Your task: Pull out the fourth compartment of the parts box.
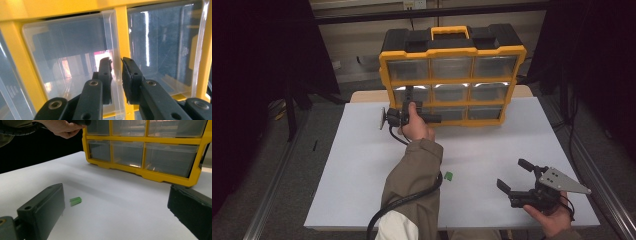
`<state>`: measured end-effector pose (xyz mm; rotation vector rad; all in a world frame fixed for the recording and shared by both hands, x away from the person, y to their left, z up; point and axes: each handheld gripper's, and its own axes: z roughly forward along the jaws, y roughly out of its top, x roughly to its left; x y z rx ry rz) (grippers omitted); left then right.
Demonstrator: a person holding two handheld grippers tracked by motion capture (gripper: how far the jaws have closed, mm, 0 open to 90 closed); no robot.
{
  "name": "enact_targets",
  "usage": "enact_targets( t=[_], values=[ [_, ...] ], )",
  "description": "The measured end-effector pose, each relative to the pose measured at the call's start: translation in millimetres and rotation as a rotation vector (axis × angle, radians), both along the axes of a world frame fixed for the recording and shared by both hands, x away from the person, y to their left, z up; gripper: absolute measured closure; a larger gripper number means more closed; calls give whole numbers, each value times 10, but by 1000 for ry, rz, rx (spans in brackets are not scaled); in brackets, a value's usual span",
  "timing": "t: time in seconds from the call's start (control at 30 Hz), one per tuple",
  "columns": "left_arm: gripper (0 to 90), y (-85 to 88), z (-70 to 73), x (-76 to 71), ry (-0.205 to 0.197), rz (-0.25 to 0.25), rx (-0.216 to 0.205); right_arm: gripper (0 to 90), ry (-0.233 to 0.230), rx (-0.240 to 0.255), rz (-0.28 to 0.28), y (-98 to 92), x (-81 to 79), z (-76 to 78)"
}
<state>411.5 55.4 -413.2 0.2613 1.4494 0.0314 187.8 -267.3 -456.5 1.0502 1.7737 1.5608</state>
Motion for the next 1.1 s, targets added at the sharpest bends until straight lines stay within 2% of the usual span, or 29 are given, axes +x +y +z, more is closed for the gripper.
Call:
enact_targets(
  t=[0.03, 0.07, 0.1, 0.13, 0.17, 0.2, 0.23, 0.27, 0.3, 0.37, 0.4, 0.43, 0.47, 0.57, 0.63, 0.83, 0.87, 0.9, 0.93, 0.97, 1.07, 1.1],
  values=[
    [786, -9, 13, 4, 1, 15, -23, 10, 0, 3, -5, 3, 2, 0],
    [791, -25, 41, 14, -2, 48, -79, 11, -1, 2, -2, 3, 3, -1],
    [796, -12, 1, -29, 6, 4, -25, 11, 1, 3, -2, 5, 2, -1],
    [805, -33, 28, -10, -3, 50, -87, 11, 0, 1, -4, 5, 0, 1],
    [808, -32, 18, -31, -1, 41, -79, 11, 0, 1, -2, 4, 0, 1],
    [809, -41, 30, -36, 1, 54, -102, 11, 0, -3, 0, 2, 0, -1],
    [810, -38, 19, -57, 7, 39, -78, 11, 0, -3, 1, 2, 2, -2],
    [810, -42, 32, -58, 4, 54, -99, 11, 1, -2, 0, 3, 3, -2],
    [810, -43, 29, -71, 7, 52, -91, 11, 0, -4, 2, 2, 3, -3],
    [811, -40, 40, -84, 9, 54, -105, 11, -1, -3, 1, 3, 1, -1],
    [816, -31, 16, -105, 12, 31, -80, 11, 0, -3, 1, 2, 1, -1],
    [824, -37, 44, -100, 13, 58, -131, 11, 1, -3, 1, 2, 1, -2],
    [824, -35, 44, -107, 17, 52, -119, 11, 2, -2, 0, 4, 3, -3],
    [827, -37, 44, -141, 13, 58, -151, 11, 7, -3, -5, 5, -2, -2],
    [829, -33, 48, -153, 23, 57, -154, 11, 3, -7, -3, 7, -1, -2],
    [831, -33, 37, -234, 13, 54, -151, 11, 4, -11, -2, 9, -2, -3],
    [831, -29, 10, -260, 7, 32, -108, 11, 4, -11, -2, 9, -2, -3],
    [832, -34, 25, -261, 5, 51, -140, 11, 0, -16, 4, 7, 2, -6],
    [832, -34, 29, -268, 6, 52, -138, 11, -3, -26, 11, 1, 3, -9],
    [832, -40, 48, -264, 11, 65, -160, 11, -2, -25, 11, 3, 4, -9],
    [833, -40, 49, -290, 12, 69, -163, 11, -5, -25, 12, 3, 3, -6],
    [833, -40, 38, -309, 6, 64, -152, 11, -5, -24, 8, 3, 4, -6]
  ],
)
